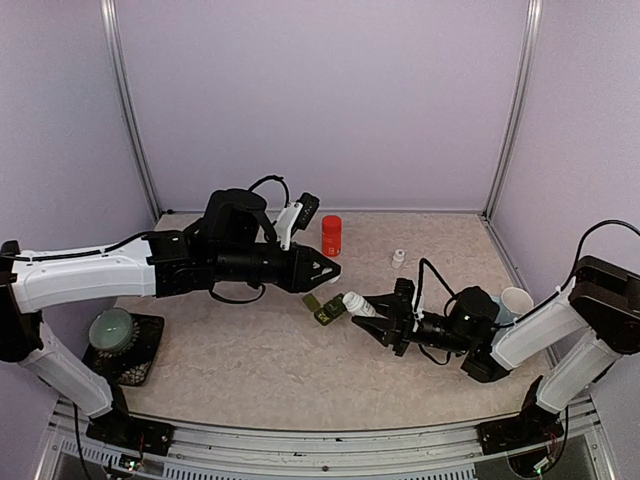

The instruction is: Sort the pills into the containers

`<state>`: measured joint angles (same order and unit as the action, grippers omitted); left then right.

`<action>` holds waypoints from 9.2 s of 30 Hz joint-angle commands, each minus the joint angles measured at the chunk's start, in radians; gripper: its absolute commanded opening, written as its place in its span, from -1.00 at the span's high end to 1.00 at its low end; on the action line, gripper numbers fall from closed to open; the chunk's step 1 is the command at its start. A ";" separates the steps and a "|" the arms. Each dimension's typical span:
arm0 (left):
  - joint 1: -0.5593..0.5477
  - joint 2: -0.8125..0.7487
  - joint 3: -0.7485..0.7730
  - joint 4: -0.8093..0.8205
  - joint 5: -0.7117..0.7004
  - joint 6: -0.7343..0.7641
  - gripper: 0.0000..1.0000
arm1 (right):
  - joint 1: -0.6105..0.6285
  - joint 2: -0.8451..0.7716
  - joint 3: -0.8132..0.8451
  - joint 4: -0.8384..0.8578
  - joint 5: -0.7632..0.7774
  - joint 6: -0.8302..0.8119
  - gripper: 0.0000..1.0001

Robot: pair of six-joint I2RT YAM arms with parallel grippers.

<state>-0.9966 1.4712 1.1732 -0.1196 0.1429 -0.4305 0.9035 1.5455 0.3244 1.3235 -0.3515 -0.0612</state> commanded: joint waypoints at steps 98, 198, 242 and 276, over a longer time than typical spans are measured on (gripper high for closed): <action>-0.062 0.063 0.054 0.008 0.106 -0.025 0.46 | 0.033 -0.262 0.052 -0.164 0.017 -0.115 0.88; -0.056 0.061 0.112 -0.086 0.119 0.058 -0.08 | 0.032 -0.354 0.093 -0.343 0.081 -0.024 0.89; -0.073 0.087 0.193 -0.120 -0.002 0.084 -0.10 | 0.035 -0.366 0.139 -0.446 0.056 -0.032 0.89; -0.034 -0.035 0.120 -0.037 0.107 0.058 0.00 | 0.034 -0.355 0.120 -0.431 0.083 -0.036 0.89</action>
<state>-1.0225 1.4094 1.2442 -0.1635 0.2306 -0.3885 0.9276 1.1786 0.4461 0.8772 -0.2634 -0.1032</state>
